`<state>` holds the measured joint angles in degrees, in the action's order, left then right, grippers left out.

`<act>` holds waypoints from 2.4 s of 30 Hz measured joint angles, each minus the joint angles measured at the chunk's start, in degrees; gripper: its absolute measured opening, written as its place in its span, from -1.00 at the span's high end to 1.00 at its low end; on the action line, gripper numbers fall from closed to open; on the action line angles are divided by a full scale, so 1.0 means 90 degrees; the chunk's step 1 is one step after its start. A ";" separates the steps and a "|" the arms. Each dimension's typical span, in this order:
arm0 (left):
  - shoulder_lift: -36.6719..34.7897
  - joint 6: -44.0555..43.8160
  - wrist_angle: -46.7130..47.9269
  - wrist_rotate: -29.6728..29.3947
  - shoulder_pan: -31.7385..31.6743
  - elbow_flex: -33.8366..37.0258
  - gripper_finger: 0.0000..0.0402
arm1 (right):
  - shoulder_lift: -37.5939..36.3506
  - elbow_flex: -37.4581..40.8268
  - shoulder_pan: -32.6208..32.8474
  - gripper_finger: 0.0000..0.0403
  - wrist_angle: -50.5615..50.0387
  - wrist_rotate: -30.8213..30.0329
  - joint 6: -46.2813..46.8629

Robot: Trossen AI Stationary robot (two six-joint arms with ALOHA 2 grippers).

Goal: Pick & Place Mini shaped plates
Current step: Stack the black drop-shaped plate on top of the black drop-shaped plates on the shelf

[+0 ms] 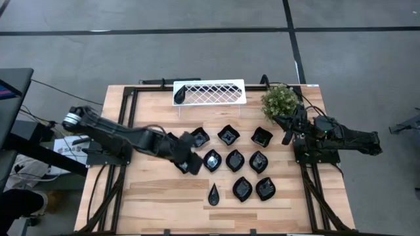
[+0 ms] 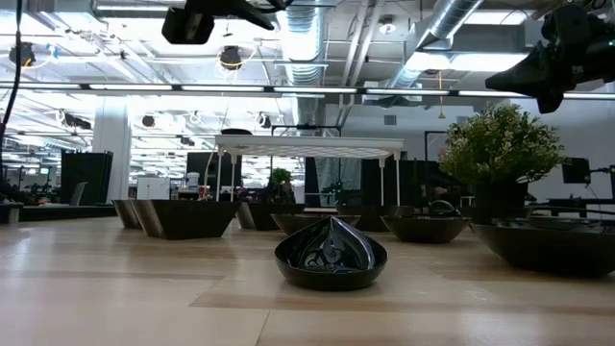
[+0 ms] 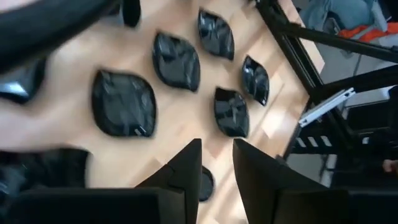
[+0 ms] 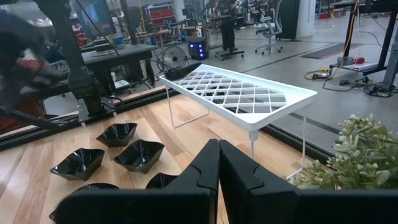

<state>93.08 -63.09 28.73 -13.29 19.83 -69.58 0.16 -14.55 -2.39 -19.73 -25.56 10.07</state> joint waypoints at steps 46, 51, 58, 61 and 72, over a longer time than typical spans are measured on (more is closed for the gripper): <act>0.1916 -0.2858 -0.2958 -0.1510 0.1385 -0.1111 0.54 | -0.0002 -0.0002 0.0000 0.99 -0.0483 0.0000 -0.0002; 0.2606 -0.2883 -0.2947 -0.1202 0.1322 -0.1698 0.54 | 0.0000 0.0000 0.0000 0.99 -0.0479 0.0001 0.0000; 0.2789 -0.2942 -0.2307 -0.0679 0.1309 -0.1756 0.61 | 0.0000 -0.0001 0.0000 0.99 -0.0478 0.0000 0.0002; 0.2792 -0.3181 -0.1701 -0.0577 0.1356 -0.1754 0.66 | -0.0002 -0.0002 0.0000 0.99 -0.0476 0.0000 0.0002; 0.3369 -0.3813 -0.1170 -0.0223 0.1382 -0.1747 0.70 | -0.0001 -0.0001 0.0000 0.99 -0.0471 0.0002 0.0007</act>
<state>123.40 -97.41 18.21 -15.30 32.26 -85.31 0.15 -14.56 -2.39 -23.96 -25.54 10.13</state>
